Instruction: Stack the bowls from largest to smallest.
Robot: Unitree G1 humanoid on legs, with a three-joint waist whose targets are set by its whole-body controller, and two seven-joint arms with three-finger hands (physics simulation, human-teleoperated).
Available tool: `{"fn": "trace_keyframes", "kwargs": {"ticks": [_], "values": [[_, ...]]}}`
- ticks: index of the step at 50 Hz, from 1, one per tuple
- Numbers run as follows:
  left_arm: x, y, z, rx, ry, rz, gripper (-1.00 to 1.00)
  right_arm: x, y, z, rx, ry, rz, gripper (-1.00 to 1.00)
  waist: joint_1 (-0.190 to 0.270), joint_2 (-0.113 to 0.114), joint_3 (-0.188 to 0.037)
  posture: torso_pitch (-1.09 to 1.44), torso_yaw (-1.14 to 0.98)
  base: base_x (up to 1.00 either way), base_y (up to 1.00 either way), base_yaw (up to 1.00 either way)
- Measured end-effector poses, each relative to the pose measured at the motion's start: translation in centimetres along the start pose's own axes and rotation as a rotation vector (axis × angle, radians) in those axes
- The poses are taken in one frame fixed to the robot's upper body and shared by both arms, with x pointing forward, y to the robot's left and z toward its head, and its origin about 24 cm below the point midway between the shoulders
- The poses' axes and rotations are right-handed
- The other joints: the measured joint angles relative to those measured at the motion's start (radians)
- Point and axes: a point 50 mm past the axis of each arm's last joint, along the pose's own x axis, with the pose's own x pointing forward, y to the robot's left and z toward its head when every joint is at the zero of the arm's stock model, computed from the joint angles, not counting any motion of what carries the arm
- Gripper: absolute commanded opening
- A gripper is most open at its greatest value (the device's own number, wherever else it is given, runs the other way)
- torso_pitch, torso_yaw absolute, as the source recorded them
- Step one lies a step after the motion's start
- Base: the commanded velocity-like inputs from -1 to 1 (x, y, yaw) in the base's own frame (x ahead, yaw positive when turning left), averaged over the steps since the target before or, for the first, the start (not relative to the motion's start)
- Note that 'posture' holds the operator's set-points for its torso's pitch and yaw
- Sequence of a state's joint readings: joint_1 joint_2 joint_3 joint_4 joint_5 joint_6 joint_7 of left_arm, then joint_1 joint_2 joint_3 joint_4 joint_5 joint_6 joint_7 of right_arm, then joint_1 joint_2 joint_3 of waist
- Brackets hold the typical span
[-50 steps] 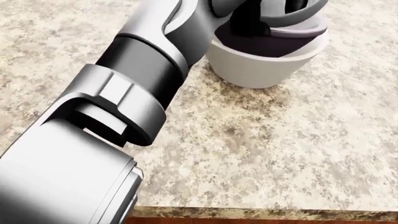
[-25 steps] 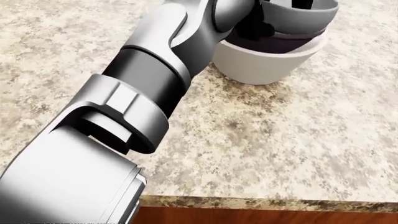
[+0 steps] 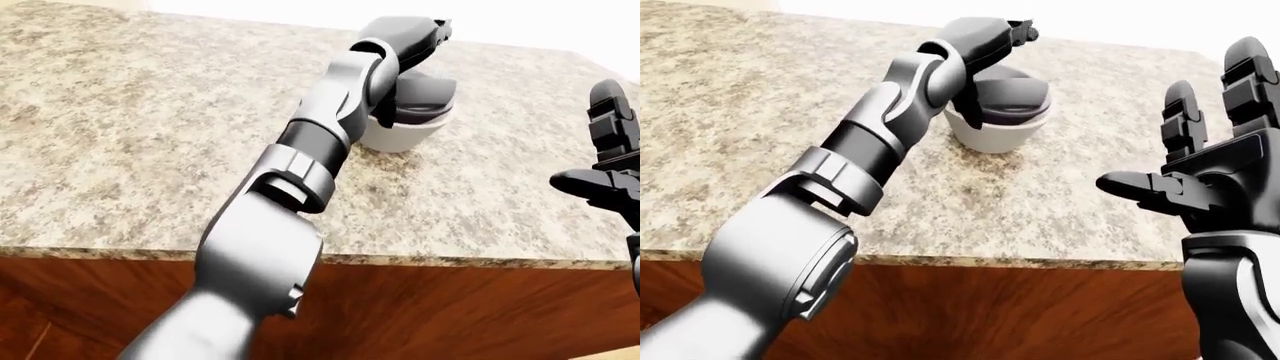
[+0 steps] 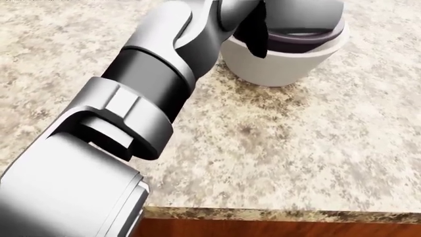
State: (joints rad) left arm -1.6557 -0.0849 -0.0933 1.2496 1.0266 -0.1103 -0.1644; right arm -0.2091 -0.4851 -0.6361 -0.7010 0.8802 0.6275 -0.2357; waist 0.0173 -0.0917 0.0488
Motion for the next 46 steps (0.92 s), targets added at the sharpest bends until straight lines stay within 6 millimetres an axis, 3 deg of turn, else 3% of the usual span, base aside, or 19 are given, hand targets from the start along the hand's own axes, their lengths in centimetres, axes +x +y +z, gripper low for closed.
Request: {"fn": "trace_keyframes", "kwargs": {"ticks": [6,11,15,19,29,39,46], "values": [[-0.3,1.3,-0.7,-0.017,0.003,0.042,0.94,0.0,0.6,0.5,-0.006,-0.011,0.013,1.00,-0.002,0.004,-0.001,0.00,0.00,0.00,0.00,0.00],[-1.3,3.8,-2.4,-0.061,0.014,0.095,0.98,0.1,1.0,1.0,-0.019,-0.018,0.024,1.00,-0.002,0.010,0.004,0.00,0.00,0.00,0.00,0.00],[-2.8,6.1,-3.8,-0.067,0.021,0.155,1.00,0.3,1.4,1.4,-0.036,-0.019,0.031,1.00,-0.003,0.016,0.005,0.00,0.00,0.00,0.00,0.00],[-5.5,7.2,-6.0,-0.068,0.042,0.199,1.00,0.3,1.8,2.2,-0.059,-0.035,0.040,1.00,-0.003,0.024,0.006,0.00,0.00,0.00,0.00,0.00],[-13.1,5.6,-9.9,-0.085,0.137,0.219,1.00,0.0,0.7,3.2,-0.113,-0.031,0.028,1.00,0.000,0.029,0.019,0.00,0.00,0.00,0.00,0.00],[-17.7,4.6,-11.0,-0.074,0.284,0.243,1.00,-1.8,-2.5,4.8,-0.154,-0.064,-0.022,1.00,0.000,0.030,0.022,0.00,0.00,0.00,0.00,0.00],[-20.2,4.0,-10.3,-0.063,0.332,0.247,1.00,-3.9,-6.0,6.1,-0.176,-0.086,-0.094,1.00,0.001,0.038,0.023,0.00,0.00,0.00,0.00,0.00]]}}
